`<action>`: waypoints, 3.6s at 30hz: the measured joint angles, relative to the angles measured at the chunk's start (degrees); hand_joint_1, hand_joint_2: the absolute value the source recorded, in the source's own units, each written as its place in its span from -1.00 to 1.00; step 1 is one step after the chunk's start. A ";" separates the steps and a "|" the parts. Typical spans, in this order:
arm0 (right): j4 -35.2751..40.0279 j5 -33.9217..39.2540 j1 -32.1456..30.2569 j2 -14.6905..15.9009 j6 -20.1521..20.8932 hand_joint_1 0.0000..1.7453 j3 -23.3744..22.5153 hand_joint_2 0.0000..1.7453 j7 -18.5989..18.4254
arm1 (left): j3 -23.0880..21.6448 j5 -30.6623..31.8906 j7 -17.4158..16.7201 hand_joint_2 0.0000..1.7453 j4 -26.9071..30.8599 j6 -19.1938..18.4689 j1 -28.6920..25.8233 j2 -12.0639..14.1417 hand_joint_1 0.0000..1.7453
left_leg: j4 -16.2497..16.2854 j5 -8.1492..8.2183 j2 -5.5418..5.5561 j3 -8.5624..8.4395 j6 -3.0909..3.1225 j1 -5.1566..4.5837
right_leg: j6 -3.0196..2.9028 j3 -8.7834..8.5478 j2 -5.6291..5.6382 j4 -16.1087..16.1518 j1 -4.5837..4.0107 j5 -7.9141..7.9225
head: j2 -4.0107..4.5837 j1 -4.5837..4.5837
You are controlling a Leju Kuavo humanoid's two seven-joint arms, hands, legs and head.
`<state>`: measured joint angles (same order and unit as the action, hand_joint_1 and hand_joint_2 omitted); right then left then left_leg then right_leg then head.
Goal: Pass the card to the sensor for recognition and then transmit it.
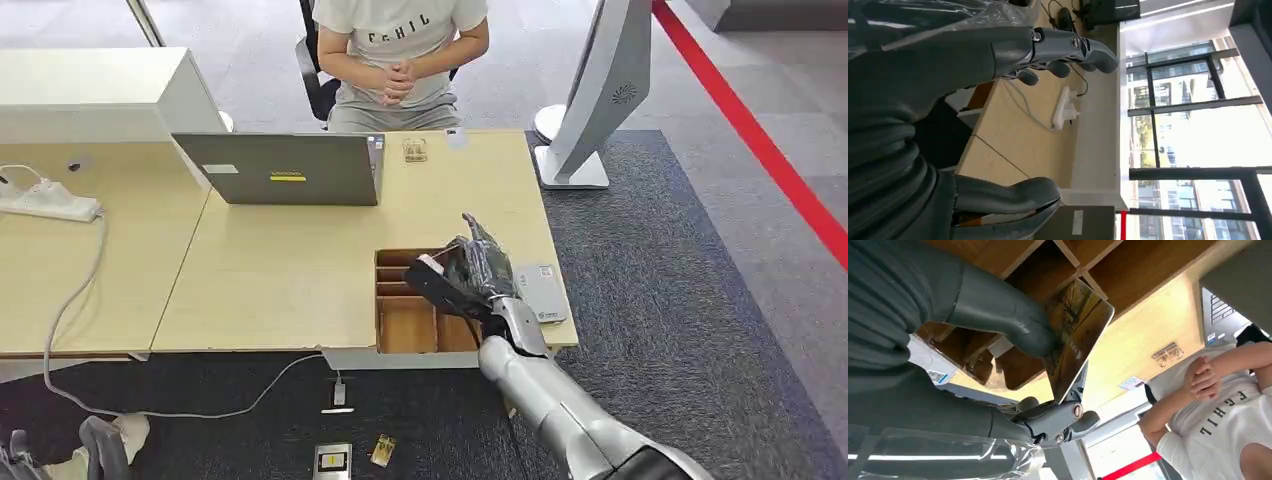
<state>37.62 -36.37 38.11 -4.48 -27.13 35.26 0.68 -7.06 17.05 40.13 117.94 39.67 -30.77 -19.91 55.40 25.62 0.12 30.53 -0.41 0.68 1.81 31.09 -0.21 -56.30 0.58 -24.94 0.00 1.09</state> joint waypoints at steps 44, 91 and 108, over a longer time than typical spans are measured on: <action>22.09 -8.00 5.04 3.87 -6.88 1.00 -1.90 1.00 -11.69 | 3.13 -8.81 0.00 1.00 2.95 0.00 1.72 -0.15 -1.00 | 0.00 -0.02 0.00 -0.01 -0.02 0.01 | 0.01 -0.02 0.00 -0.05 0.00 0.02 | 0.00 0.00; 8.92 -8.89 6.78 -1.81 -9.59 -1.00 -0.66 1.00 -11.89 | 6.19 -13.75 0.00 1.00 2.93 0.00 1.87 -0.15 -1.00 | 0.01 -0.02 0.01 0.00 -0.02 0.00 | 0.01 0.00 -0.01 -0.04 0.00 0.02 | 0.00 0.00; 28.56 9.59 -7.40 2.32 -5.27 -1.00 -0.72 1.00 6.25 | 6.69 -7.33 0.00 1.00 2.16 0.00 1.88 -0.17 -1.00 | 0.01 0.00 0.01 -0.02 0.00 0.00 | 0.01 0.02 0.00 0.01 0.00 0.00 | 0.00 0.02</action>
<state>66.17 -26.78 30.71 -2.17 -32.39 34.53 6.93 -0.37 9.72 40.13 120.10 39.67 -28.90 -20.08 55.41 25.62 0.13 30.52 -0.42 0.68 1.82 31.11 -0.21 -56.28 0.58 -24.93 0.00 1.11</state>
